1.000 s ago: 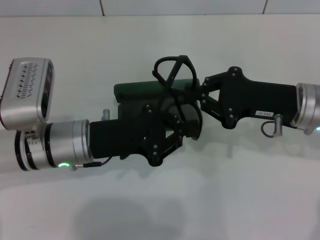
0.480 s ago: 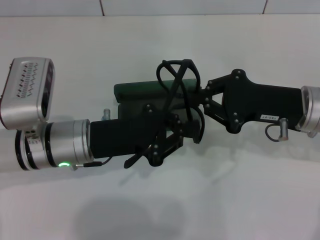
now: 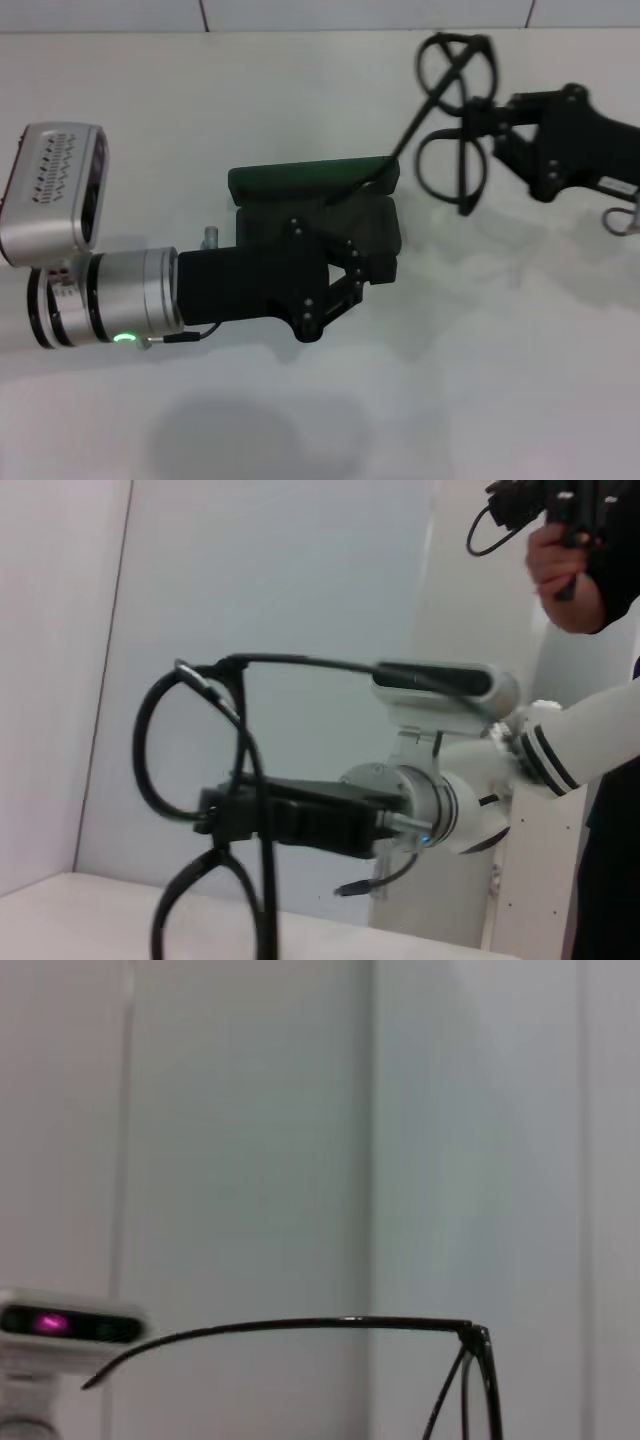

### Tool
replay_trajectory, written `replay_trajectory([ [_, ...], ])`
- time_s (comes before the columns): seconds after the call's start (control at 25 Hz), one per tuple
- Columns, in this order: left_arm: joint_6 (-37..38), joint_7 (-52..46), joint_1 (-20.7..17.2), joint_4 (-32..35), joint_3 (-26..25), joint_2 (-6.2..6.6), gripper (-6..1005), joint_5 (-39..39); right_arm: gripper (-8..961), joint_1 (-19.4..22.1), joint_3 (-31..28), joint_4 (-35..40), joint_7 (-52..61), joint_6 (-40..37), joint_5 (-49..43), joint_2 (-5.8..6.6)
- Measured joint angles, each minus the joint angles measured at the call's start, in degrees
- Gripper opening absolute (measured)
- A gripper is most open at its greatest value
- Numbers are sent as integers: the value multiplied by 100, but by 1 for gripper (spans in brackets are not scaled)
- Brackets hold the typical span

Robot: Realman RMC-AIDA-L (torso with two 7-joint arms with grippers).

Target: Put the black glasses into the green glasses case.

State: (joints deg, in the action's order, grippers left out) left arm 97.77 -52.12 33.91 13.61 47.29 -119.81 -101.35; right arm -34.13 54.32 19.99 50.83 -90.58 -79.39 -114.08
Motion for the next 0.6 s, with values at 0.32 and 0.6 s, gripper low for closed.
replay_trajectory([
  [0.32, 388, 25, -32, 81, 5, 18, 5, 33, 37, 392, -51, 16, -82, 555, -38, 227],
  [0.6, 582, 10, 56, 196, -1, 20, 6, 41, 38, 351, -3, 14, -355, 806, -519, 48],
])
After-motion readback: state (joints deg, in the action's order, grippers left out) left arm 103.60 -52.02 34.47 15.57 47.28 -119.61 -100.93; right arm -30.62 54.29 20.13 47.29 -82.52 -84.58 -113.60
